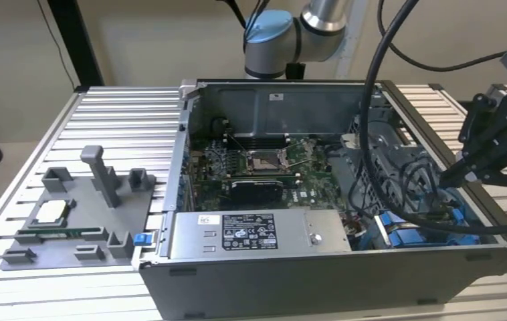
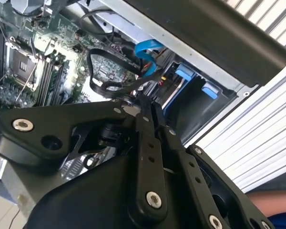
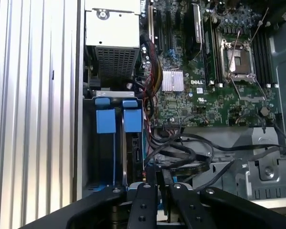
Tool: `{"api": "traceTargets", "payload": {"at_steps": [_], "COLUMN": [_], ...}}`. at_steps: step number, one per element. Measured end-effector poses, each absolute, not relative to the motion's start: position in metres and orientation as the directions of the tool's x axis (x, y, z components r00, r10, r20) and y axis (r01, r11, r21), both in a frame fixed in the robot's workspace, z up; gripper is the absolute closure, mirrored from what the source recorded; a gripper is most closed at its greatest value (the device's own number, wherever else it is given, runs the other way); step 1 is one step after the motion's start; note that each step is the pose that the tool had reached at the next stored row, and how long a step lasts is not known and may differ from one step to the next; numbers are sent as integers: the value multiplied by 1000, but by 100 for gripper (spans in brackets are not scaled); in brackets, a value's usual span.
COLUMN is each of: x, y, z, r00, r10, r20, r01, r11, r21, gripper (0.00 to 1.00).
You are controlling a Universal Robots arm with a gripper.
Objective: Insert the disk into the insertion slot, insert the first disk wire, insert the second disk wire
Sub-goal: 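Insert the second disk wire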
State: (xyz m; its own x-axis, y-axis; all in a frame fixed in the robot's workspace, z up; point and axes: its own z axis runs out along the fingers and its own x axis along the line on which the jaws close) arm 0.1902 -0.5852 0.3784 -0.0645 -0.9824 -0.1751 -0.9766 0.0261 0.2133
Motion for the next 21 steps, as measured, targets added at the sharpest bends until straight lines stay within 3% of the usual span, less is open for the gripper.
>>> {"api": "traceTargets", "payload": {"at_steps": [7,21], "x": [165,133], "y": [-585,-590], "z": [378,378], "r00": [-58,-28], "r10": [-983,-989], "r20": [-177,-146], "r01": [-984,-1000], "r11": [26,29], "r21": [176,-5], "gripper": [100,100]}}
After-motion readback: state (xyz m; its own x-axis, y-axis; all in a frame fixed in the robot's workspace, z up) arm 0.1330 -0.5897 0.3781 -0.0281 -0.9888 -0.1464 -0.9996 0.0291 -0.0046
